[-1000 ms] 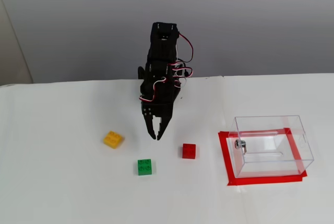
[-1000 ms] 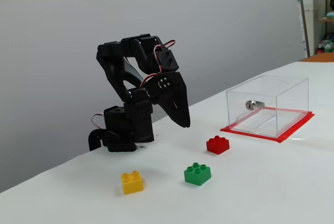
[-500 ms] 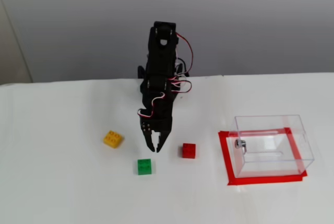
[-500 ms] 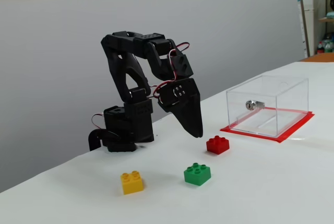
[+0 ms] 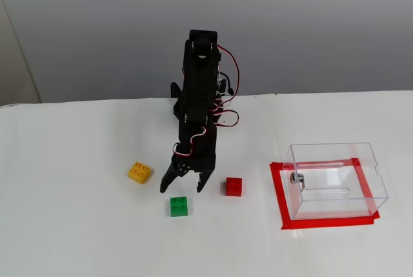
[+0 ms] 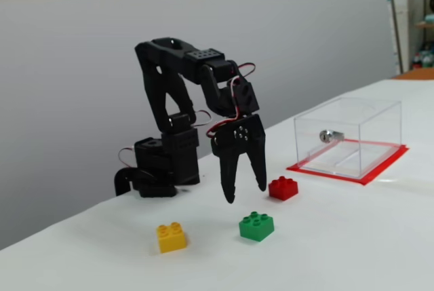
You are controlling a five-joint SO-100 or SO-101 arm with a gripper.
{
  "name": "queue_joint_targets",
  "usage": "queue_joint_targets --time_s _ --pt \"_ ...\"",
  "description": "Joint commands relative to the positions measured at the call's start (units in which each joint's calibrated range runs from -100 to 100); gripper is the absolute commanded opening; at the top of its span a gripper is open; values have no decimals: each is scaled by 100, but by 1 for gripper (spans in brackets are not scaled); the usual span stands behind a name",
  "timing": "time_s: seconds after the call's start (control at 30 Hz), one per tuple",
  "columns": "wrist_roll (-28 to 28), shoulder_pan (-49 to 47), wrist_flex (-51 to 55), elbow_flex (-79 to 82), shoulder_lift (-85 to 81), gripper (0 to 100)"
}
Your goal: Pick the green lego brick and place it into the transparent box
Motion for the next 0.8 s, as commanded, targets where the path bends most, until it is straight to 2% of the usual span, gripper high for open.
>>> queue_joint_targets --time_s 0.0,0.77 --pt "20 90 -405 -221 146 39" --pt "119 112 -1554 -239 1581 38"
